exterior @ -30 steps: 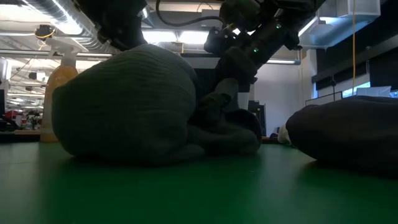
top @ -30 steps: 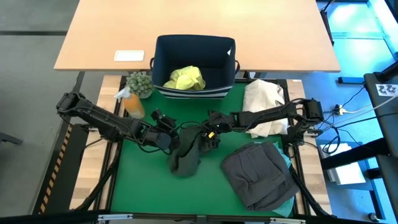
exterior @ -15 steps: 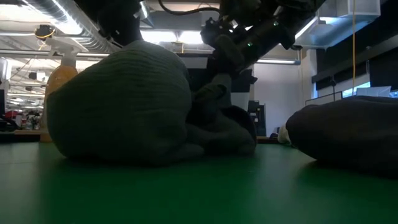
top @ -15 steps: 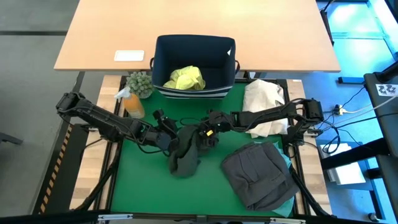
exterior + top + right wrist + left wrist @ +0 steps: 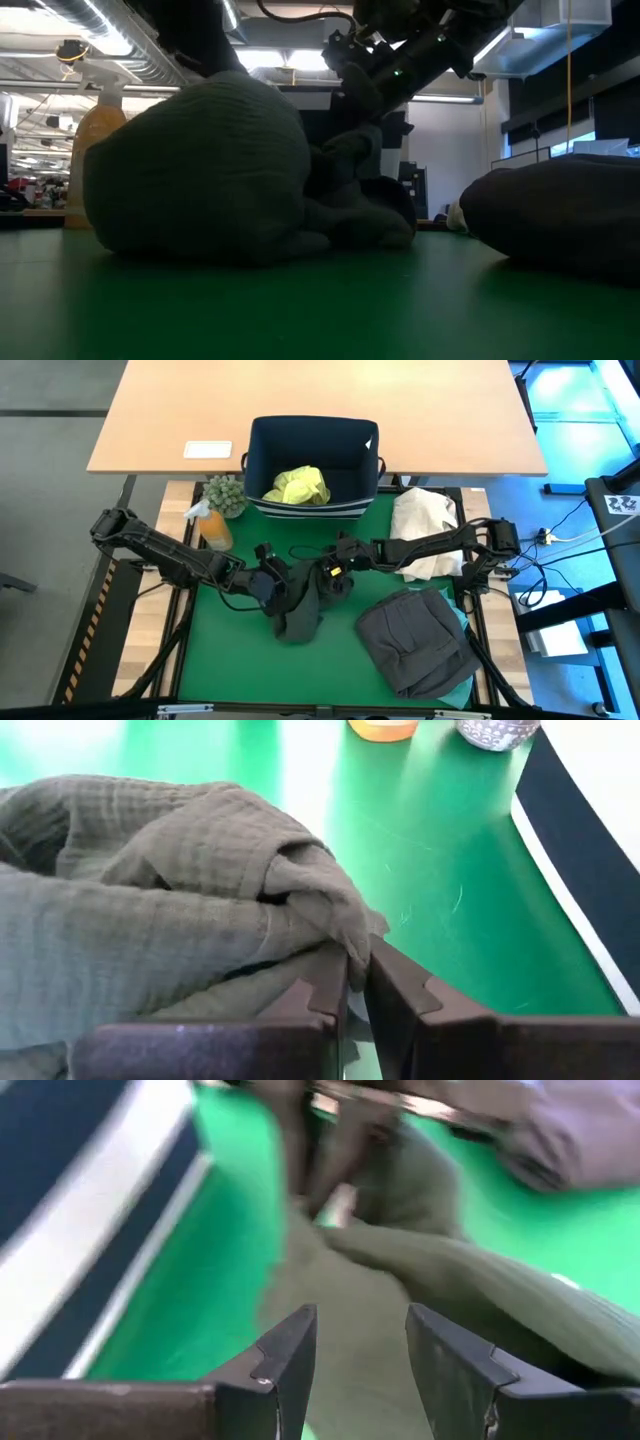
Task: Fold laundry
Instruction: Fold the green polo shirt
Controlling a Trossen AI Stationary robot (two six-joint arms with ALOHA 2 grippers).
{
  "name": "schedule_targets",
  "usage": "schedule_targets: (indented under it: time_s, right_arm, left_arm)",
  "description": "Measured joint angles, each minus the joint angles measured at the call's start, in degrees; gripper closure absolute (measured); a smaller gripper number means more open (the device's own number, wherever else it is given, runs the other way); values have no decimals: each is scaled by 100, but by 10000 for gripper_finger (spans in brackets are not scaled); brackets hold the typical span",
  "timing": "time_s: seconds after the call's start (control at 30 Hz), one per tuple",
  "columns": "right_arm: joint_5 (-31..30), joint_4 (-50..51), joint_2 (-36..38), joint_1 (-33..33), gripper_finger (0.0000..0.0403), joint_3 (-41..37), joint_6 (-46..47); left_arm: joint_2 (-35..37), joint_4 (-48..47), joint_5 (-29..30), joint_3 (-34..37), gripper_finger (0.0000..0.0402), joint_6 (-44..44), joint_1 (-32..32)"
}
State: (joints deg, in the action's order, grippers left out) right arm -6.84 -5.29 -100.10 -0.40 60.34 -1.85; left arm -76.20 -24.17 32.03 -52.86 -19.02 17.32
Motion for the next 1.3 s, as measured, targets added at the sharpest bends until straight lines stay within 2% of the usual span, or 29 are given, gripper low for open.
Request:
schedule_targets:
  time_s: [0.1, 0.23, 0.37, 0.5, 0.73, 0.87, 1.0, 1.17, 1.3]
  right_arm:
    - [-3, -211, -32, 0, 370, 2, 3]
    - [106, -225, -38, 7, 370, 0, -355]
    - [505, -219, -41, 7, 356, 0, -442]
    - [786, -168, -42, 54, 297, 0, -444]
    - [624, -182, -45, 81, 146, 0, -440]
    - [424, -213, -47, 77, 82, 0, -378]
    - [399, -263, -47, 76, 53, 0, -378]
    - [286, -278, -47, 76, 48, 0, -378]
    - [281, -332, -49, 76, 47, 0, -375]
  left_arm:
    - [-60, 14, -311, 0, 251, 73, 6]
    - [-98, 151, -225, 2, 251, 488, -6]
    - [-109, 131, -140, 2, 247, 743, 11]
    - [-111, 124, -157, 2, 239, 729, 39]
    - [-111, 249, -669, 2, 227, 564, 63]
    - [-111, 654, -980, 2, 225, 604, 160]
    - [-111, 746, -1048, 2, 225, 610, 222]
    - [-111, 1165, -1650, 2, 225, 617, 333]
    - [-132, 1211, -1337, 2, 225, 673, 358]
